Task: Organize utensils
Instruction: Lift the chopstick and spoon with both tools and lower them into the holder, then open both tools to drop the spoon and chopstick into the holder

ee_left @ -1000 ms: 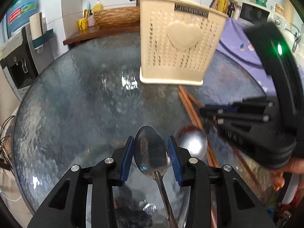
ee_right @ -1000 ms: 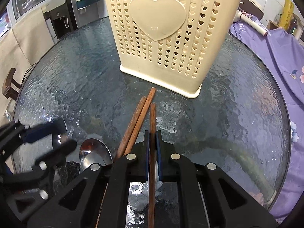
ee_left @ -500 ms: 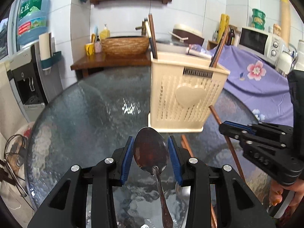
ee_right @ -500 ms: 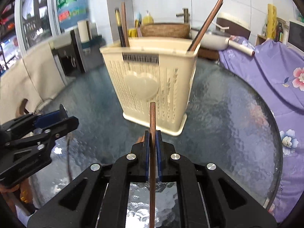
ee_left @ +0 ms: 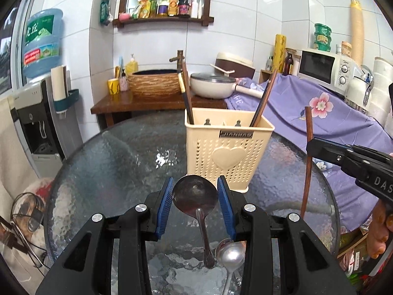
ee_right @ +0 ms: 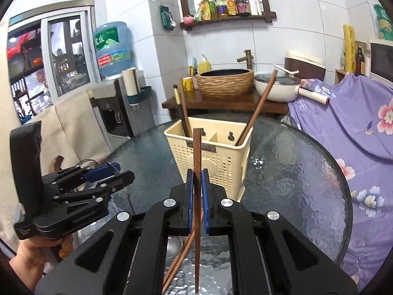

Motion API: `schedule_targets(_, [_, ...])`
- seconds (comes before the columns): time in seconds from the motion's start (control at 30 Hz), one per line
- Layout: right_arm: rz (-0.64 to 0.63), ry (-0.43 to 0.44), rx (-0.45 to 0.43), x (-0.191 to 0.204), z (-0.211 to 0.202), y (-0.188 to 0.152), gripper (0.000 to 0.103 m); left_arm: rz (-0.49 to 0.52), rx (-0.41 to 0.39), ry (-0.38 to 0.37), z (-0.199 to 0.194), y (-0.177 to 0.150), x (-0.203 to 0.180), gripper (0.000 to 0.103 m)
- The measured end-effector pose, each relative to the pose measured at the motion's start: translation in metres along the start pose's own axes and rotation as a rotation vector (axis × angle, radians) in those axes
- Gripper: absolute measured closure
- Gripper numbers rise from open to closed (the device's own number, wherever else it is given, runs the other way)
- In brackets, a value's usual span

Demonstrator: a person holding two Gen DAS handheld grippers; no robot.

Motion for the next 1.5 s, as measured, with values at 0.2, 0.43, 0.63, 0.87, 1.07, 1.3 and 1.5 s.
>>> schedule_targets(0.2, [0.014,0.014,-0.008,-0.005,-0.005,0.005,0.096,0.005,-0.008,-0.012,-0.006,0.007,-0.005,0.067])
schedule_targets(0.43, [-0.002,0.005,-0.014,-0.002,-0.008,0.009,0.096,-0.005,0.002,-0.025,-0.006,0.008,-0.008,0.067])
schedule_targets(0.63, [-0.008,0.015,-0.022,-0.001,-0.011,0.017,0.096,-0.014,0.020,-0.036,-0.003,0.011,-0.007,0.067])
schedule_targets(0.87, [-0.028,0.029,-0.049,-0.002,-0.020,0.045,0.096,-0.027,0.008,-0.055,-0.005,0.037,-0.012,0.067])
schedule_targets(1.07, [-0.001,0.055,-0.081,-0.014,-0.029,0.096,0.096,-0.049,-0.017,-0.064,-0.005,0.088,-0.019,0.067])
schedule_targets(1.3, [0.068,0.021,-0.161,-0.045,-0.043,0.174,0.096,-0.061,-0.084,-0.055,0.001,0.165,-0.039,0.067])
schedule_targets(1.5, [0.093,-0.089,-0.228,-0.072,-0.047,0.210,0.096,-0.091,-0.136,-0.040,0.017,0.197,-0.047,0.067])
Point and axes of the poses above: each gripper's, at about its wrist camera, not at the fingertips, and z roughly the way its jaws point, x to its left, y to its top, the point moved 9 cm from there along z, roughly the way its jaws point, and after that the axes turned 15 degrees about -z, right-handed, at the moved point
